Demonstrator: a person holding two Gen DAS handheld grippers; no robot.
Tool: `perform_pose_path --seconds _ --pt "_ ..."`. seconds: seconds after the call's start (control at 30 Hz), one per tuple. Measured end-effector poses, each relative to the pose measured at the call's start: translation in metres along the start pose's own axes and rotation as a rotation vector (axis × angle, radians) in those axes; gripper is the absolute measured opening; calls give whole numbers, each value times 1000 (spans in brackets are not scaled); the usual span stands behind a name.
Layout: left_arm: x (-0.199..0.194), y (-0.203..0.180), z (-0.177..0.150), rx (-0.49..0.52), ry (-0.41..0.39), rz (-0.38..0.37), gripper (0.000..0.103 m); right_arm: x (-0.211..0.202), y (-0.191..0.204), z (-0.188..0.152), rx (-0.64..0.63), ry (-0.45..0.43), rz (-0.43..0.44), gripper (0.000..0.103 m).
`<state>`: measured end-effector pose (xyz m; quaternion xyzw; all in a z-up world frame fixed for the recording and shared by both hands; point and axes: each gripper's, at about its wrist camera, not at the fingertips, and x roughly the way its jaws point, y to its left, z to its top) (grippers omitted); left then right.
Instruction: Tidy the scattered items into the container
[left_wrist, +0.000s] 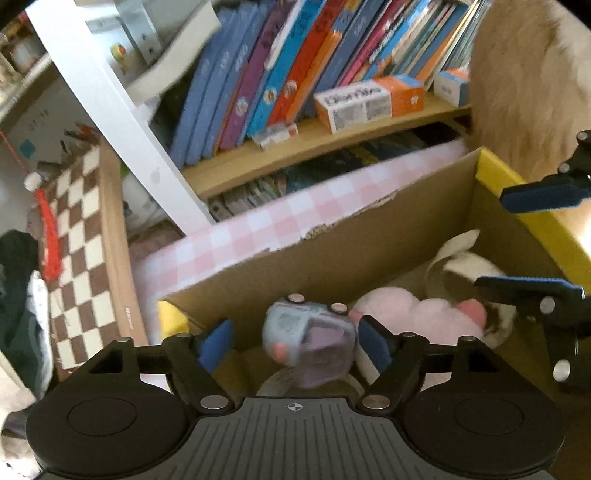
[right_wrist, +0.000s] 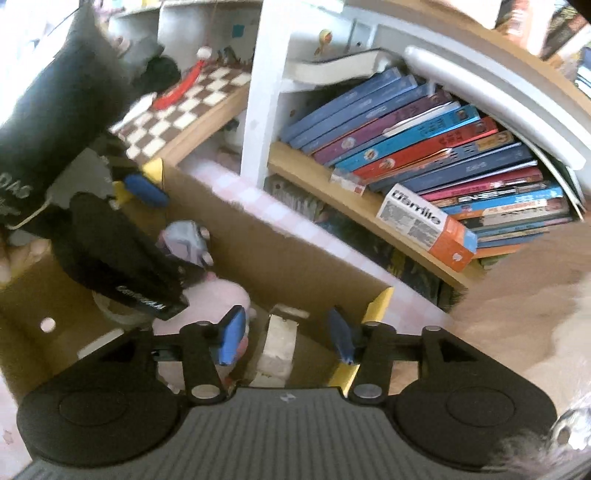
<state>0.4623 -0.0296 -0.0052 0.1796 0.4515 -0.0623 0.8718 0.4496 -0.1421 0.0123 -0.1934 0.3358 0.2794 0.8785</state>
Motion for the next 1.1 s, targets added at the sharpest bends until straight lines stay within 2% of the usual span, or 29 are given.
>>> perform_pose_path --seconds 0.13,0.33,0.6,0.77,0.93,1.07,1.1 --pt "-29 7 -6 -13 -74 38 83 -19 -3 -2 42 -51 10 52" --pt "-77 23 -16 -124 -202 72 87 -47 1 -2 68 -114 24 52" --pt "-120 22 -36 -182 -282 108 90 -85 14 -3 78 -189 37 53" --pt "-147 18 -54 -207 -330 104 90 -116 21 -8 82 -254 34 58" --pt "-175 17 -69 -222 -387 135 99 -148 25 -15 103 -319 15 70" --pt "-194 15 -80 -238 -426 143 101 -168 28 -25 135 -350 -15 73" --pt "-198 13 -84 -233 -434 147 101 -173 29 -27 143 -357 -22 76"
